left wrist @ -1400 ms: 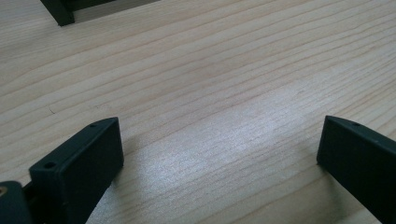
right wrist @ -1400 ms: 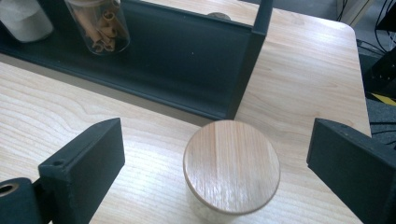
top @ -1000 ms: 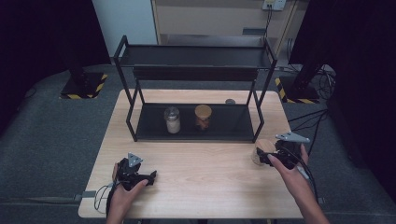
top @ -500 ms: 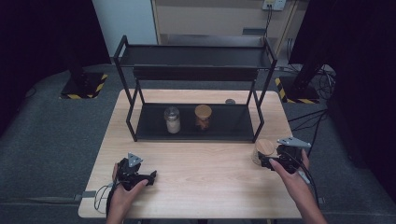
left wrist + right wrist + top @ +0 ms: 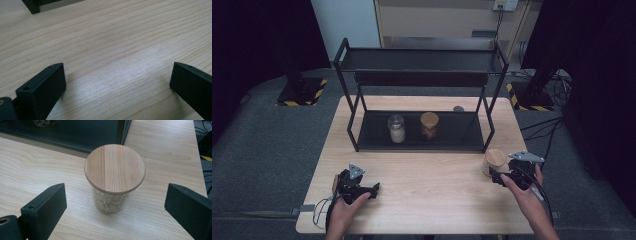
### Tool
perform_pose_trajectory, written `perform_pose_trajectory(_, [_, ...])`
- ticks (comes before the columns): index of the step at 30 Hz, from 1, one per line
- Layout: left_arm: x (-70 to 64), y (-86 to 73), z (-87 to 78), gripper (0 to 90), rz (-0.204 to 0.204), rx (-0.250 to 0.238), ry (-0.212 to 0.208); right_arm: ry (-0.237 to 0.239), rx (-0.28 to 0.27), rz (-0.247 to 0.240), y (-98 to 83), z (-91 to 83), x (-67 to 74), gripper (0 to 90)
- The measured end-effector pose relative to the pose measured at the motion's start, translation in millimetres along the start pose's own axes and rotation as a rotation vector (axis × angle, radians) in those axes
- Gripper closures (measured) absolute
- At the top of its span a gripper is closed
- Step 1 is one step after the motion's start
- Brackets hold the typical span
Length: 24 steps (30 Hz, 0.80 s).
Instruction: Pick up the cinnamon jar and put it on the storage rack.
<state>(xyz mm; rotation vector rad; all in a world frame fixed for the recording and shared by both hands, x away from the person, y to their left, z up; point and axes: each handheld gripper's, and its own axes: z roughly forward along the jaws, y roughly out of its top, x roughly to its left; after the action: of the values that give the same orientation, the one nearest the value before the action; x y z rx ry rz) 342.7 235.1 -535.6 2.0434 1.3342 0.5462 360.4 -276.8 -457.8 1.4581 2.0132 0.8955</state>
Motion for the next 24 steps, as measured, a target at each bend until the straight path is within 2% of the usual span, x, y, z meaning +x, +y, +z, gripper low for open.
perform_pose_trajectory(24, [-0.2, 0.0, 0.0, 0.0, -0.002, -0.001, 0.0, -0.004, 0.022, 0.013, -16.6, 8.7, -1.6, 4.1])
